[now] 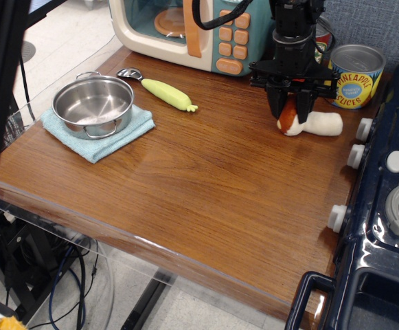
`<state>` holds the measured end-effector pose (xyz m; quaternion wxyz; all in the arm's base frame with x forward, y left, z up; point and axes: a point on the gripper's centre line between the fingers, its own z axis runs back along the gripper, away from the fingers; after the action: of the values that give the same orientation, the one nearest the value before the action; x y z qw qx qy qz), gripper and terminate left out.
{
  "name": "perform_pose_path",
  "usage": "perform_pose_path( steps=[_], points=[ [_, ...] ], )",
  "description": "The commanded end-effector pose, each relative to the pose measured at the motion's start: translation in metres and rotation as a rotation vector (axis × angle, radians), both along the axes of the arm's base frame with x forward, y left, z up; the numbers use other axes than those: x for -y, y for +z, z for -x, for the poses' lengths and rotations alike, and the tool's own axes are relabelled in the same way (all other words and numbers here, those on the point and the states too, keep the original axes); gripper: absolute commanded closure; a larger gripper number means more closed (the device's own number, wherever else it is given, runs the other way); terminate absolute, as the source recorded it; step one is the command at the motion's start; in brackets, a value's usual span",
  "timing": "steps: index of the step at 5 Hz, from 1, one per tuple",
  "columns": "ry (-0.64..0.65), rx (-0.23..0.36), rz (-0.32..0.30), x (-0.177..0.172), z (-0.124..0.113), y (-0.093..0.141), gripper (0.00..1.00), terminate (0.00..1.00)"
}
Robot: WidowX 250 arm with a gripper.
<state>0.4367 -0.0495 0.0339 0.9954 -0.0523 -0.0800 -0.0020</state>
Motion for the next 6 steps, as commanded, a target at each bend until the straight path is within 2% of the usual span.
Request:
perform_pose_path(
  steps=[1, 2, 3, 4, 6],
  points=[
    [0.009, 0.193, 0.054, -0.016, 0.023, 0.085, 1.00, 0.00],
    [-0.007, 0.252, 0.047, -0.037, 0.049, 0.106, 1.00, 0.00],
    [-0.019, 0.261, 0.014, -0.072, 0.085, 0.110, 1.00, 0.00],
    [-0.006, 0.233, -0.055, -0.105, 0.118, 0.099, 1.00, 0.00],
    [-0.024, 0.172, -0.132, -0.142, 0.175, 0.076, 1.00, 0.00]
  ],
)
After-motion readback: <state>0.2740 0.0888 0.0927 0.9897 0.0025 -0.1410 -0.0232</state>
